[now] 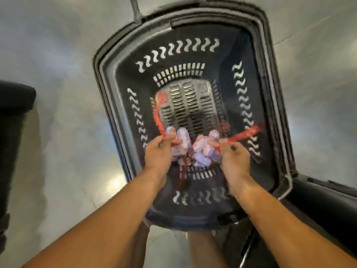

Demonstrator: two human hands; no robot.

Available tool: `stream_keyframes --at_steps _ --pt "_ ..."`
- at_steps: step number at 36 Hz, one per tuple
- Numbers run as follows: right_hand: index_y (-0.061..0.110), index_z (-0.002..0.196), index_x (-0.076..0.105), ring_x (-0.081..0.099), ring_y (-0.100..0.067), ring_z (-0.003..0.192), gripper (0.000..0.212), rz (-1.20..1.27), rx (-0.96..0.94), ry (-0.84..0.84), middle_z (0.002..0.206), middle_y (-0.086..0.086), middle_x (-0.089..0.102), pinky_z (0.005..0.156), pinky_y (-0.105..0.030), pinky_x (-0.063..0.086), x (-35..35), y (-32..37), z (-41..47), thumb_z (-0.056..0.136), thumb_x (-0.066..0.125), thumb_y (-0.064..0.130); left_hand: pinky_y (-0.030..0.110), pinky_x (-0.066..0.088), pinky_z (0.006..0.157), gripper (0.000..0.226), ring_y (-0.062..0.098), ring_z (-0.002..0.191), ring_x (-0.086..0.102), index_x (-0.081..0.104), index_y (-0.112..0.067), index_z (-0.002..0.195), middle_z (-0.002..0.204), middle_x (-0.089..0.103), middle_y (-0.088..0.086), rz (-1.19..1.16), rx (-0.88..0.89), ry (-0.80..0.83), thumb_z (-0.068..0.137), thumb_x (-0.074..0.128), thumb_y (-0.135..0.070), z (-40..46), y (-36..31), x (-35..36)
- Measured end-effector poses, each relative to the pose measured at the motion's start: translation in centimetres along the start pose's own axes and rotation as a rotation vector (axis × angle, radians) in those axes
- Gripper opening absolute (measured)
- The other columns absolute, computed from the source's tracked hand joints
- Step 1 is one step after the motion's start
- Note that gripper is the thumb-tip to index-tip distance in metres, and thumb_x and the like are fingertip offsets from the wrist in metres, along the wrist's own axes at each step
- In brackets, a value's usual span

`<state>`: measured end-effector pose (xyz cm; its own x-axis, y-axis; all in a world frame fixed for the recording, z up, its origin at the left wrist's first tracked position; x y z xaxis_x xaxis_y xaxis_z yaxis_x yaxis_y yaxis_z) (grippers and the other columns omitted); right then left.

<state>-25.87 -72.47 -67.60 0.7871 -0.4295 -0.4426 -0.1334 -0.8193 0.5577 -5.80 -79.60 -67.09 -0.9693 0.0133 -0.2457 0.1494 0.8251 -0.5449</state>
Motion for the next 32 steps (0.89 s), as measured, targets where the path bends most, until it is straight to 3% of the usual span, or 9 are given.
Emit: stream_keyframes --at_steps 3,7,9,13,16,19,23,27,32 --pt "0.022 0.070 0.058 0.058 0.004 0.058 0.031 -0.004 -0.049 -0.025 0.064 0.012 0.061 0.065 -0.031 0.045 1.9 -1.6 2.7 0.101 0.061 0.026 0.009 0.050 0.064 0.023 0.004 0.070 0.066 0.071 -0.002 0.097 0.089 0.073 0.010 -0.027 0.009 -0.014 0.102 0.050 -0.007 3.4 1.5 1.4" --pt "0.010 0.100 0.068 0.069 -0.027 0.094 0.016 0.017 -0.079 -0.020 0.096 -0.009 0.071 0.085 -0.029 0.054 4.0 -3.2 5.4 0.104 0.055 0.019 0.007 0.049 0.064 0.020 -0.002 0.072 0.068 0.072 -0.012 0.093 0.077 0.075 -0.010 0.013 0.047 -0.030 0.102 0.054 -0.010 6.8 3.3 2.5" --pt "0.002 0.110 0.070 0.063 -0.015 0.095 0.021 -0.011 -0.139 -0.040 0.100 -0.008 0.070 0.078 -0.010 0.044 4.6 -3.4 6.5 0.104 0.055 0.015 0.019 0.054 0.082 0.020 0.011 0.090 0.070 0.074 -0.008 0.099 0.091 0.077 -0.002 0.094 0.063 -0.026 0.101 0.055 -0.011 8.2 4.3 2.7" --pt "-0.001 0.116 0.071 0.061 -0.009 0.102 0.023 -0.110 -0.215 0.099 0.116 -0.002 0.069 0.093 -0.019 0.046 6.5 -4.4 7.1 0.103 0.053 0.004 0.043 0.051 0.101 0.022 0.028 0.108 0.066 0.073 -0.008 0.111 0.109 0.073 0.011 0.282 0.083 -0.046 0.101 0.056 -0.016 9.3 6.0 2.5" --pt "-0.005 0.117 0.069 0.059 -0.029 0.125 0.026 -0.177 -0.204 0.241 0.128 -0.016 0.066 0.111 -0.041 0.043 7.2 -6.0 6.5 0.098 0.053 -0.010 0.028 0.047 0.101 0.026 0.019 0.112 0.064 0.074 -0.019 0.102 0.113 0.072 0.000 0.380 0.048 0.057 0.101 0.051 -0.008 8.6 6.8 3.0" --pt "0.005 0.127 0.068 0.050 -0.019 0.137 0.030 -0.333 -0.170 0.351 0.141 -0.006 0.059 0.118 -0.031 0.036 6.8 -6.8 4.9 0.100 0.056 -0.001 0.013 0.046 0.087 0.039 0.011 0.097 0.065 0.070 -0.027 0.091 0.104 0.071 -0.010 0.505 0.030 0.187 0.097 0.046 0.003 6.7 6.7 3.1" --pt "0.013 0.139 0.059 0.044 -0.016 0.141 0.044 -0.538 -0.138 0.482 0.149 -0.002 0.052 0.118 -0.023 0.030 5.3 -7.2 1.8 0.097 0.058 -0.001 0.032 0.047 0.095 0.024 0.032 0.110 0.063 0.068 -0.025 0.100 0.119 0.069 0.002 0.656 0.029 0.296 0.095 0.057 -0.004 3.8 5.9 1.8" --pt "0.020 0.146 0.053 0.055 -0.025 0.132 0.050 -0.596 0.027 0.523 0.149 -0.003 0.053 0.114 -0.036 0.042 2.9 -6.4 -1.6 0.098 0.059 0.005 0.017 0.049 0.080 0.027 0.013 0.085 0.063 0.066 -0.025 0.114 0.116 0.069 0.002 0.713 0.043 0.362 0.096 0.059 -0.007 0.5 3.8 -0.1" --pt "0.029 0.142 0.056 0.065 -0.026 0.114 0.045 -0.564 0.089 0.474 0.135 -0.006 0.064 0.099 -0.037 0.052 -1.3 -1.6 -6.9 0.100 0.061 0.017 0.008 0.043 0.076 0.027 0.014 0.097 0.064 0.069 -0.026 0.113 0.110 0.067 -0.007 0.786 0.108 0.391 0.093 0.062 -0.008 -4.7 -1.7 -2.2"
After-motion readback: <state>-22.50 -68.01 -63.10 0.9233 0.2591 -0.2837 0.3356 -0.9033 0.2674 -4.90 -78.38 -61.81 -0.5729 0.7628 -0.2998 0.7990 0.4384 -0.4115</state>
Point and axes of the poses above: each hand's wrist, its own z-axis towards the middle knuckle, its own x-axis out of the palm, y = z × x, the point moved 6 cm from there along z, towards the middle knuckle
